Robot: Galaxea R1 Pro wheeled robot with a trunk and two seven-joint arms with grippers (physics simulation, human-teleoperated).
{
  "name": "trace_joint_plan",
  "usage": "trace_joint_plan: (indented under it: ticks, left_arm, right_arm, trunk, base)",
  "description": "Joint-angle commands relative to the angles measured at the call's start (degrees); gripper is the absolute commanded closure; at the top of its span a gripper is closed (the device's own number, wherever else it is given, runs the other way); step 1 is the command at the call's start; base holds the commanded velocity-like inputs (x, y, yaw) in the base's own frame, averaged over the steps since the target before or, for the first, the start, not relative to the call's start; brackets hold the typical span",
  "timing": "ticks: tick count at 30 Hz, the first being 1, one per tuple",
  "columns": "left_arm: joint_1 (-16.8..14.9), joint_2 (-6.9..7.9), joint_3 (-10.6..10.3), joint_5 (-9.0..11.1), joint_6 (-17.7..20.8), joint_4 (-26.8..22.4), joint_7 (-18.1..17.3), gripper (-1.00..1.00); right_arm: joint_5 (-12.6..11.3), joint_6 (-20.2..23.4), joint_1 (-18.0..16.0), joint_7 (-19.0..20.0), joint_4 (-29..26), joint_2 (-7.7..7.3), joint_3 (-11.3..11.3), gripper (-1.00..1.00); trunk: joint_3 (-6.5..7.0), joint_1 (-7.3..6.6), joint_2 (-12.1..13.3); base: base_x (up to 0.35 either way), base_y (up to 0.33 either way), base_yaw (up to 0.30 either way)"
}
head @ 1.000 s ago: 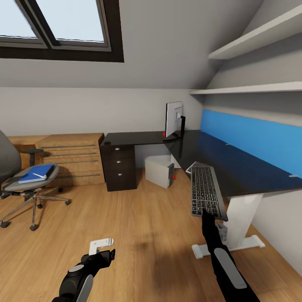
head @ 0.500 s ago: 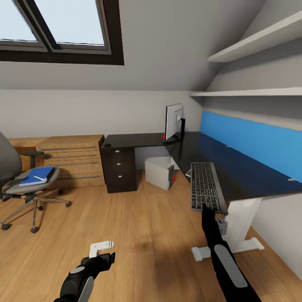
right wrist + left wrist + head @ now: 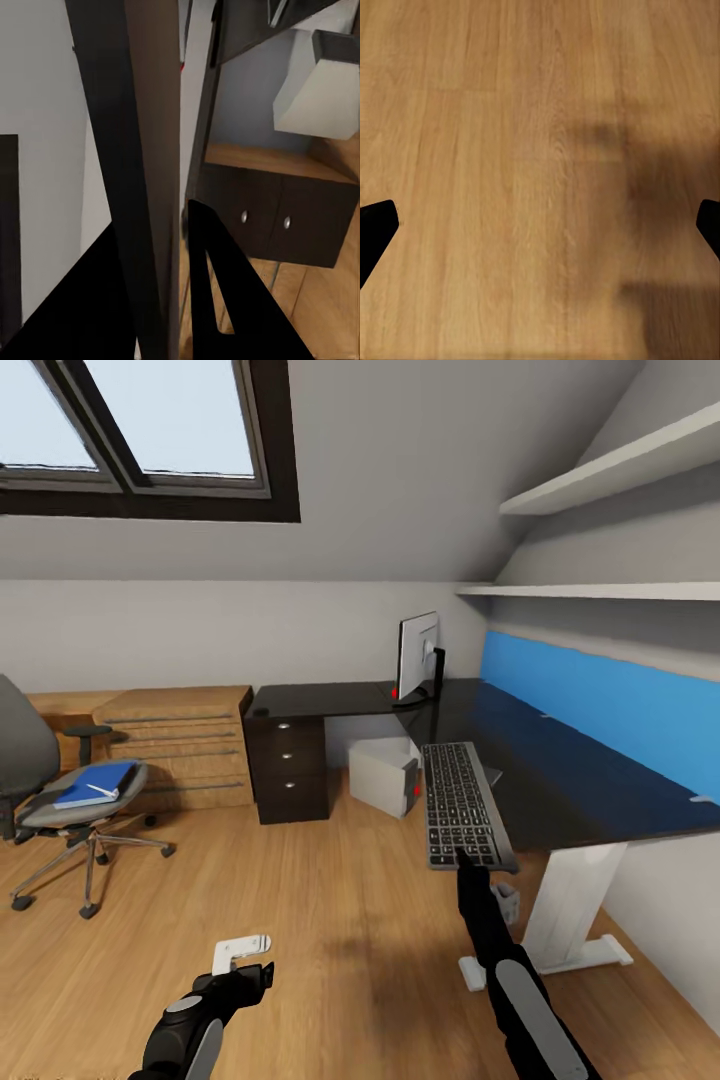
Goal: In the bedroom, organize the workspace by keeping the computer under the desk, ensuring the monitor is on the desk, placing the keyboard on the desk next to the monitor, placing the mouse on the desk next to the keyboard, moving the folder from the swivel chair onto the desk next to the mouse, stacking the notebook on top of the folder with the pen on top of the notebook, and positioning the swivel chair next to the desk.
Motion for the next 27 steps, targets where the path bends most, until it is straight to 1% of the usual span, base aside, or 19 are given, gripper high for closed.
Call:
trace_joint_plan:
  ticks: [1, 6, 7, 9, 11, 13, 17, 19, 20, 23, 27]
  left_arm:
    - [0.0, 0.01, -0.1, 0.6, 0.2, -0.1, 0.5, -1.00]
    - [0.0, 0.00, -0.1, 0.6, 0.2, -0.1, 0.5, -1.00]
    - [0.0, 0.02, -0.1, 0.6, 0.2, -0.1, 0.5, -1.00]
    - [0.0, 0.06, -0.1, 0.6, 0.2, -0.1, 0.4, -1.00]
    - [0.0, 0.07, -0.1, 0.6, 0.2, -0.1, 0.4, -1.00]
    - [0.0, 0.08, -0.1, 0.6, 0.2, -0.1, 0.4, -1.00]
    - [0.0, 0.08, 0.0, 0.6, 0.1, -0.1, 0.3, -1.00]
    - [0.0, 0.13, 0.1, 0.6, 0.1, -0.3, 0.3, -1.00]
    - [0.0, 0.19, 0.2, 0.7, 0.1, -0.4, 0.3, -1.00]
    - [0.0, 0.24, 0.4, 0.7, 0.1, -0.5, 0.3, -1.00]
    - [0.0, 0.26, 0.4, 0.7, 0.1, -0.6, 0.3, -1.00]
  right_arm:
    - [-0.8, -0.3, 0.1, 0.4, -0.1, -0.04, 0.2, 1.00]
    - [-0.8, -0.3, 1.0, -0.1, -1.1, -0.02, 0.9, 1.00]
    - [-0.8, -0.3, 1.1, -0.1, -1.2, 0.04, 1.4, 1.00]
    - [-0.5, -0.4, 1.4, -0.2, -1.3, 0.07, 3.7, 1.00]
    - [-0.3, -0.4, 1.4, -0.2, -1.3, 0.07, 5.0, 1.00]
    - [-0.2, -0.5, 1.5, -0.3, -1.3, 0.07, 5.9, 1.00]
    - [-0.1, -0.5, 1.5, -0.5, -1.2, 0.25, 6.9, 1.00]
    - [0.0, -0.6, 1.5, -0.5, -1.2, 0.30, 8.5, 1.00]
    - [0.0, -0.6, 1.5, -0.6, -1.2, 0.32, 9.7, 1.00]
    - [0.0, -0.6, 1.5, -0.6, -1.1, 0.33, 10.7, 1.00]
    - [0.0, -0.3, 1.5, -0.3, -1.1, 0.20, 11.2, 1.00]
  trunk:
    - [0.17, -0.23, 0.4]
    - [1.31, -1.33, 2.4]
    - [1.54, -1.55, 2.8]
    - [1.63, -1.55, 2.8]
    - [1.71, -1.55, 2.8]
    - [1.79, -1.55, 2.8]
    - [1.94, -1.55, 2.8]
    - [2.02, -1.55, 2.8]
    - [2.06, -1.55, 2.8]
    - [2.17, -1.55, 2.8]
    - [2.26, -1.55, 2.8]
  base:
    - [0.000, 0.000, 0.168]
    - [0.000, 0.000, 0.195]
    - [0.000, 0.000, 0.221]
    - [0.000, 0.000, 0.237]
    - [0.000, 0.000, 0.245]
    - [0.000, 0.000, 0.250]
    - [0.000, 0.000, 0.253]
    - [0.000, 0.000, 0.254]
    - [0.027, 0.005, 0.254]
    - [0.135, 0.058, 0.254]
    - [0.258, 0.139, 0.242]
